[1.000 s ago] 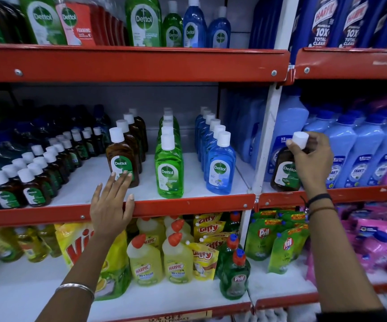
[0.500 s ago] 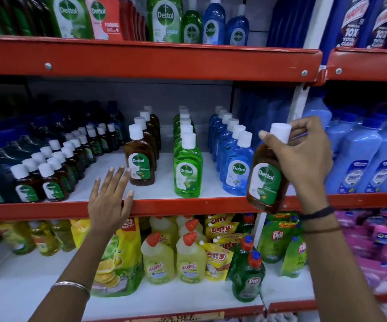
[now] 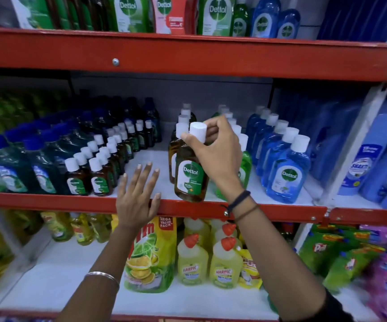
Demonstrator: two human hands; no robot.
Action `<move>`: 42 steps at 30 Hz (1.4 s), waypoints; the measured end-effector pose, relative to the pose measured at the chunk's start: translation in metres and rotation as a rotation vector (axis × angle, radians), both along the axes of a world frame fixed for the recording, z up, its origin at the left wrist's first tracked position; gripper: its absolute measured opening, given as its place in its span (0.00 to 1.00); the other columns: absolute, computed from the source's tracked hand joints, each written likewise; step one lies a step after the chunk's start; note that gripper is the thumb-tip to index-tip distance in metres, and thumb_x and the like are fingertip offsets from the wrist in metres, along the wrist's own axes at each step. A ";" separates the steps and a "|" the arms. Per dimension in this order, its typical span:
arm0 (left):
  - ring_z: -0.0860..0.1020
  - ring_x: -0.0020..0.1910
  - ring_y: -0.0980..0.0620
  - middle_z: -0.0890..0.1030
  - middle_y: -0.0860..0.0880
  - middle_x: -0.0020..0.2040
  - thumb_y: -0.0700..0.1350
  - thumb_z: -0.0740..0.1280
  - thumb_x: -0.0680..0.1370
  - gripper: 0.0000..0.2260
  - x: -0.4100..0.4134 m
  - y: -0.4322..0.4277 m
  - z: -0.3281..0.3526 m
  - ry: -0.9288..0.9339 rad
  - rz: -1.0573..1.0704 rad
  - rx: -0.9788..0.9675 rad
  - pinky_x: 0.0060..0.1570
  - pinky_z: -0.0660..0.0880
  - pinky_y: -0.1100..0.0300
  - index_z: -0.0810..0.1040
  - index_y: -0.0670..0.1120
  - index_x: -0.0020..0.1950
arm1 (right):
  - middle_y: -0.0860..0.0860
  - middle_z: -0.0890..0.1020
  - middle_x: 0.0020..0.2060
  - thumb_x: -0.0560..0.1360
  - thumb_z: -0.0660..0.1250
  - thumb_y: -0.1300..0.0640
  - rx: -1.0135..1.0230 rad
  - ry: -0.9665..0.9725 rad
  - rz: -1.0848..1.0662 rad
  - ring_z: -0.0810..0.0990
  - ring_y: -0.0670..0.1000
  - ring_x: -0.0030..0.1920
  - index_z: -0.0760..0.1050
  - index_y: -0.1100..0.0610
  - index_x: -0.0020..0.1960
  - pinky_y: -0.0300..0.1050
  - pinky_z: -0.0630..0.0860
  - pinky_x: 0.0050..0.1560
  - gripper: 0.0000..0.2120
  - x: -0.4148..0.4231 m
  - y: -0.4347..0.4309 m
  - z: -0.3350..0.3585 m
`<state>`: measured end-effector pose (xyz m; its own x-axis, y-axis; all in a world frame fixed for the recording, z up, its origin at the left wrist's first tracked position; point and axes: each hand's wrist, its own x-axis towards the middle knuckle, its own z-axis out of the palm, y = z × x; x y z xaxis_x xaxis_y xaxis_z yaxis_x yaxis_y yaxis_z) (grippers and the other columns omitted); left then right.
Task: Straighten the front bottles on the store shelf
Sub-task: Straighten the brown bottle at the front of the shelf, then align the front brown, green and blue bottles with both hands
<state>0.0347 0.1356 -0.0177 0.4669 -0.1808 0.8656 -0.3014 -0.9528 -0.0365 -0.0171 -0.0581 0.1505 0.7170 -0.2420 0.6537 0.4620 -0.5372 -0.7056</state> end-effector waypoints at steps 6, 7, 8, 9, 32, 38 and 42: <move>0.63 0.75 0.45 0.68 0.44 0.75 0.55 0.49 0.83 0.24 0.002 0.000 -0.002 -0.044 -0.010 0.019 0.69 0.64 0.42 0.64 0.47 0.77 | 0.46 0.82 0.42 0.64 0.75 0.41 -0.005 0.061 -0.012 0.79 0.48 0.40 0.73 0.52 0.48 0.49 0.79 0.40 0.21 0.036 0.019 -0.018; 0.64 0.75 0.45 0.67 0.45 0.75 0.55 0.49 0.83 0.24 0.002 0.000 -0.002 -0.043 -0.011 0.023 0.69 0.63 0.42 0.64 0.47 0.77 | 0.46 0.82 0.42 0.64 0.75 0.41 -0.011 0.071 -0.017 0.79 0.48 0.40 0.73 0.52 0.48 0.49 0.78 0.39 0.21 0.040 0.021 -0.020; 0.64 0.75 0.45 0.67 0.45 0.75 0.55 0.49 0.83 0.24 0.002 0.000 -0.001 -0.039 -0.012 0.026 0.70 0.63 0.42 0.64 0.48 0.77 | 0.46 0.82 0.43 0.64 0.75 0.41 -0.016 0.081 -0.019 0.79 0.47 0.40 0.73 0.52 0.48 0.48 0.78 0.39 0.21 0.043 0.023 -0.023; 0.64 0.75 0.45 0.68 0.45 0.75 0.55 0.48 0.83 0.24 0.003 0.000 -0.001 -0.034 -0.015 0.026 0.70 0.62 0.42 0.64 0.48 0.77 | 0.46 0.82 0.43 0.64 0.74 0.40 -0.021 0.092 -0.018 0.79 0.47 0.41 0.73 0.51 0.48 0.47 0.77 0.39 0.21 0.045 0.025 -0.025; 0.68 0.73 0.46 0.67 0.56 0.76 0.76 0.36 0.71 0.20 -0.037 -0.045 0.056 0.664 -0.491 -0.805 0.71 0.65 0.39 0.52 0.85 0.62 | 0.46 0.72 0.68 0.66 0.52 0.23 0.508 0.295 0.406 0.70 0.46 0.69 0.67 0.49 0.70 0.54 0.65 0.73 0.43 0.006 0.022 -0.105; 0.67 0.74 0.49 0.66 0.57 0.76 0.79 0.37 0.70 0.29 -0.037 -0.047 0.052 0.651 -0.499 -0.844 0.72 0.65 0.42 0.55 0.78 0.70 | 0.51 0.72 0.70 0.66 0.52 0.22 0.470 0.282 0.400 0.69 0.48 0.71 0.67 0.48 0.70 0.54 0.65 0.73 0.42 0.006 0.015 -0.106; 0.68 0.70 0.59 0.70 0.50 0.70 0.71 0.44 0.79 0.36 -0.048 -0.073 0.049 0.258 -0.519 -0.885 0.66 0.66 0.62 0.66 0.48 0.75 | 0.50 0.71 0.70 0.76 0.53 0.35 0.478 0.062 0.319 0.68 0.45 0.71 0.66 0.46 0.69 0.41 0.64 0.71 0.26 -0.011 0.001 -0.107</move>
